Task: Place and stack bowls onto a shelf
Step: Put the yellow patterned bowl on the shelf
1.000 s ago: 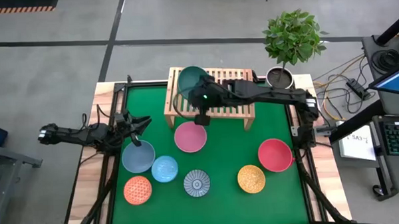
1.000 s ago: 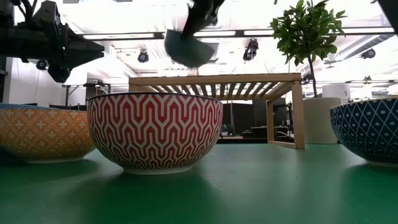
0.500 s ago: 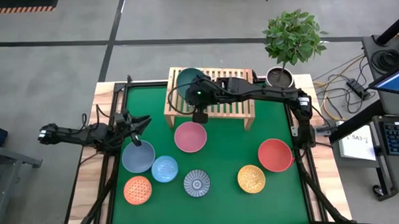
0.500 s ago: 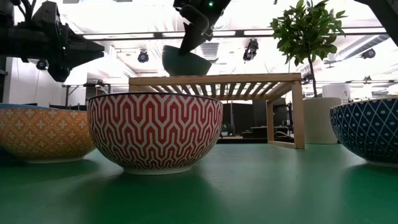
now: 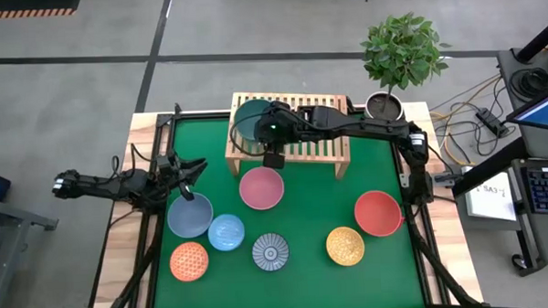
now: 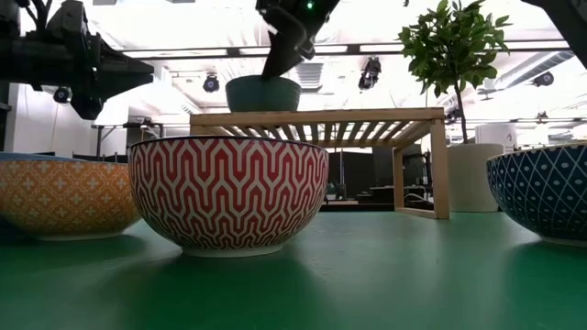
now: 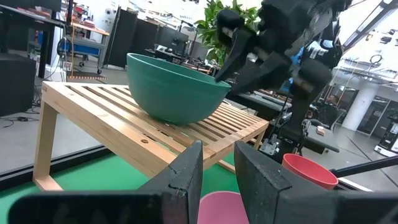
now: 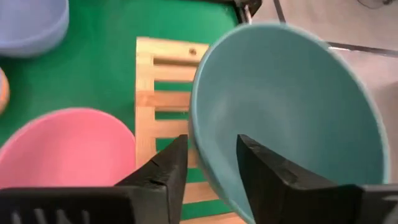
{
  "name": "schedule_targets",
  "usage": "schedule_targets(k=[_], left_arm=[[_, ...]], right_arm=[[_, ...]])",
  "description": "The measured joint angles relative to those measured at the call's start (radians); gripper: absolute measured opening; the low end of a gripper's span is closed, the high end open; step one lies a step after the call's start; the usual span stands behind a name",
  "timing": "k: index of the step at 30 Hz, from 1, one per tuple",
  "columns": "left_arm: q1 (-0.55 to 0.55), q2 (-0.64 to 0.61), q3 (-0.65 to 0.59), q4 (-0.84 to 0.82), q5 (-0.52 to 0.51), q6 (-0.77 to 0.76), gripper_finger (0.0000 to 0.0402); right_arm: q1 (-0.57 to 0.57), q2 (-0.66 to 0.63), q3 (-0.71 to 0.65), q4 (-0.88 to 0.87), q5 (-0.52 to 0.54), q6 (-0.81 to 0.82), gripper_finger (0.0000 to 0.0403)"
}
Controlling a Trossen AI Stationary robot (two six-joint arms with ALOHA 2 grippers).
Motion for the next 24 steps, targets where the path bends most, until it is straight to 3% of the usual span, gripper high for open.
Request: schedule_targets(k=[8,13,16,20,24], left_arm=[[0.000,0.000,0.011,0.001,0.000,-0.003,0.0075],[0.000,0.000,0.015,0.000,0.000,-0.003,0.0075],[0.000,0.000,0.015,-0.001,0.000,-0.007,0.0075],[0.000,0.000,0.015,-0.001,0.000,-0.024,0.0075],[0.000,0.002,0.015,-0.001,0.001,-0.027,0.0075]], right_arm=[[0.065,-0.027,0.139,-0.193,-0.009,0.194,0.0155],[0.164,-0.031,0.177,-0.378,-0.204,0.505,0.0151],[0.250,-0.025,0.162,-0.445,-0.289,0.687,0.0146],[0.380,-0.021,0.100,-0.476,-0.287,0.863,0.0143],[0.482,-0.021,-0.010,-0.477,-0.282,1.144,0.0143]])
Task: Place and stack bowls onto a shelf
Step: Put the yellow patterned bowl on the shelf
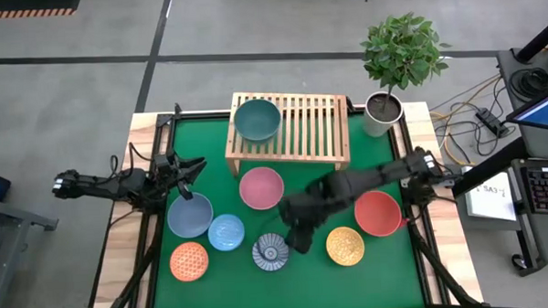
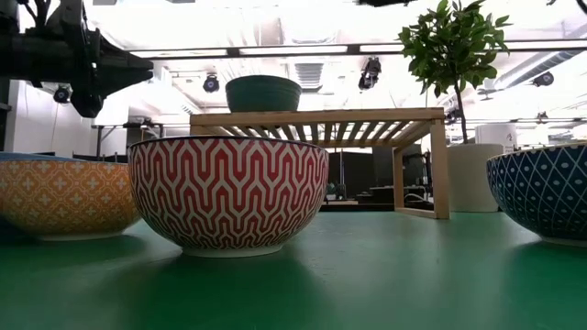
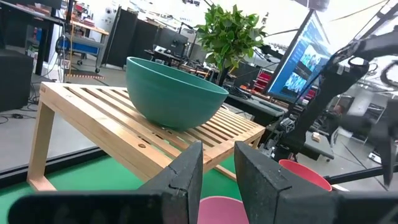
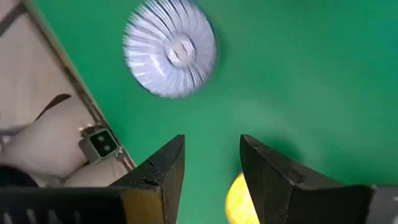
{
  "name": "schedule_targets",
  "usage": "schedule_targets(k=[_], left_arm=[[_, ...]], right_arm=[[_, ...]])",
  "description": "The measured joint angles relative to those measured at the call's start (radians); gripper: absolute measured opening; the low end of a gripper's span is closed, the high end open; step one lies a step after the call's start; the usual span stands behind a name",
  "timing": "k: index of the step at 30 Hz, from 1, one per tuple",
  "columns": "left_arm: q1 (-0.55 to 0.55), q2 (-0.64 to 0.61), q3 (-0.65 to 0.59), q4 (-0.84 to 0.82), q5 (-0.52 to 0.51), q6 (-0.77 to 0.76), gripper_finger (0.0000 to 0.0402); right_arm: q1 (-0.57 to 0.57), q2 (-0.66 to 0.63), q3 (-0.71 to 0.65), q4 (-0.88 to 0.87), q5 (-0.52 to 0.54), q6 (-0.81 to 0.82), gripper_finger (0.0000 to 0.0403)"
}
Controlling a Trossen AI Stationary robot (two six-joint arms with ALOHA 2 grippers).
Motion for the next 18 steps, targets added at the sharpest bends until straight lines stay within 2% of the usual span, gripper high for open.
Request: schedule_targets(k=[5,8,12,18], left_arm=[[0.000,0.000,0.000,0.000,0.000,0.000,0.0075],[0.000,0.000,0.000,0.000,0.000,0.000,0.0075],[0.000,0.000,0.000,0.000,0.000,0.000,0.0075],[0.000,0.000,0.000,0.005,0.000,0.000,0.0075]], right_arm=[[0.103,0.000,-0.160,0.006,-0.016,0.351,0.0143],[0.151,0.001,-0.255,0.015,-0.035,0.484,0.0143],[0.178,0.001,-0.346,0.044,-0.039,0.542,0.0143],[0.180,0.001,-0.423,0.176,-0.035,0.523,0.0143]])
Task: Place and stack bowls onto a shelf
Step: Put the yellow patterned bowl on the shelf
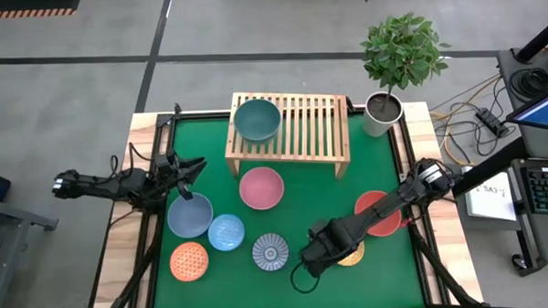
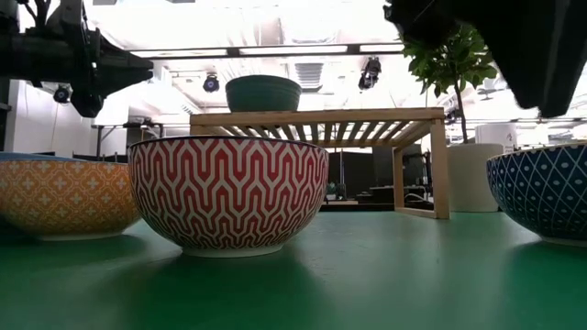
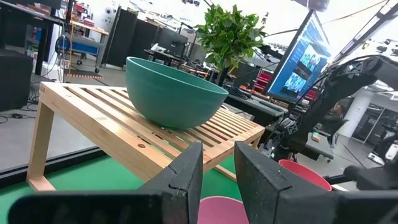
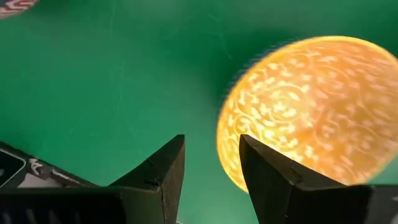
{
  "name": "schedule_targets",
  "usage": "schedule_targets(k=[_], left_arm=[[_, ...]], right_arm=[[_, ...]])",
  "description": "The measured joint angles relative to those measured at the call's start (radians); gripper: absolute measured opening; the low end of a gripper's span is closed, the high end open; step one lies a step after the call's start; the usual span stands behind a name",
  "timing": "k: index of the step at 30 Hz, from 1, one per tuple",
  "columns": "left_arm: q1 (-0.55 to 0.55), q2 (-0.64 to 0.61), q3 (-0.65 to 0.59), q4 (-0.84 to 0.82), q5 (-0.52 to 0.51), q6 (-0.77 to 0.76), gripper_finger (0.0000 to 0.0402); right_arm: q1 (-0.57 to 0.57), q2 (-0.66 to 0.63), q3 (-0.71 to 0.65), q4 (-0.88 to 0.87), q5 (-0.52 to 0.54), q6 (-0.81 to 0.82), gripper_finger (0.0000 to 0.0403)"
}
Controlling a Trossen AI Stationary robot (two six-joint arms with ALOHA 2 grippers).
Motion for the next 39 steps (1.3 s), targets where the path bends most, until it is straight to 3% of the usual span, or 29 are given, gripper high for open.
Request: schedule_targets(k=[9,21,35,39], left_arm=[[0.000,0.000,0.000,0.009,0.000,0.000,0.0075],[0.000,0.000,0.000,0.011,0.000,0.000,0.0075],[0.000,0.000,0.000,0.012,0.000,0.000,0.0075],[0.000,0.000,0.000,0.013,0.000,0.000,0.0075]], right_arm=[[-0.005,0.000,-0.075,0.030,0.027,-0.033,0.0111],[-0.005,0.001,-0.077,0.081,0.074,-0.048,0.0014],[-0.004,0.001,0.001,0.079,0.081,-0.170,0.0009],[-0.004,0.001,0.053,0.077,0.140,-0.241,0.0009]])
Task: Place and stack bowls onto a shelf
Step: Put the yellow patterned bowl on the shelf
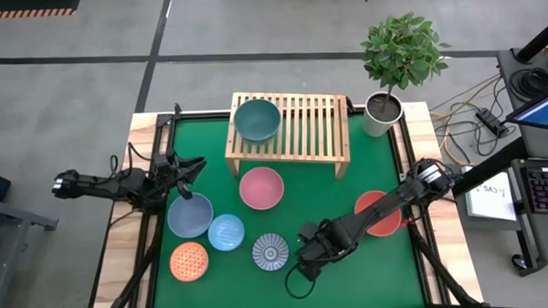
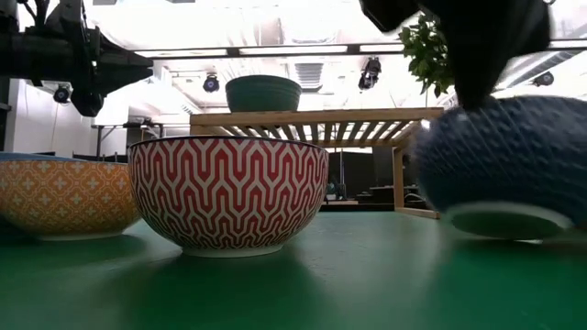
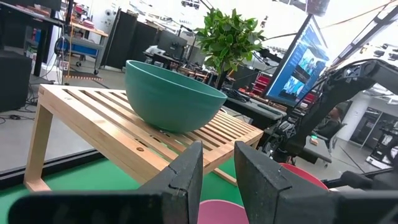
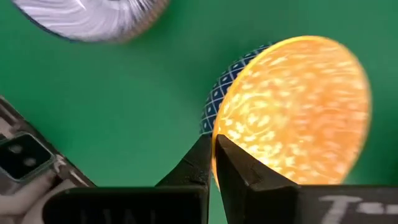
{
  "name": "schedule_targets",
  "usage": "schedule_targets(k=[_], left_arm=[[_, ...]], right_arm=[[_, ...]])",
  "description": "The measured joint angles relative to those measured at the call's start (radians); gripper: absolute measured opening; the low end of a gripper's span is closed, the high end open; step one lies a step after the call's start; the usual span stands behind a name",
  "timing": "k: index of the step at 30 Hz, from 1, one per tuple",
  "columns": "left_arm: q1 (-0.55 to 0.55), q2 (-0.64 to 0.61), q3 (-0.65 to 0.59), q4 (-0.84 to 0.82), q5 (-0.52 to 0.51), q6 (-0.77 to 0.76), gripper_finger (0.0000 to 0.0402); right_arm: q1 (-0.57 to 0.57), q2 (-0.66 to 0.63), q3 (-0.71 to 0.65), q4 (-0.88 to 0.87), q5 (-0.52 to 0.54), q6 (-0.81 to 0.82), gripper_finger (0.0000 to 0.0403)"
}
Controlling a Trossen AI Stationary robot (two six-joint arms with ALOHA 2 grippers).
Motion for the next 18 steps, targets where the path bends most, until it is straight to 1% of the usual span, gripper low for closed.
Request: schedule_targets(k=[3,5,14,16,18], left_arm=[[0.000,0.000,0.000,0.010,0.000,-0.001,0.0075],[0.000,0.000,0.000,0.013,0.000,-0.010,0.0075],[0.000,0.000,0.000,0.015,0.000,-0.023,0.0075],[0.000,0.000,0.000,0.015,0.000,-0.023,0.0075],[0.000,0.000,0.000,0.015,0.000,-0.023,0.0075]], right_arm=[[0.005,-0.001,0.034,-0.003,0.083,-0.046,0.0008],[0.006,-0.002,0.046,-0.004,0.119,-0.066,0.0008],[0.017,-0.002,0.020,0.000,0.126,-0.102,0.0008],[0.024,-0.002,0.019,0.005,0.122,-0.164,0.0008],[0.036,-0.002,0.019,0.049,0.114,-0.262,0.0008]])
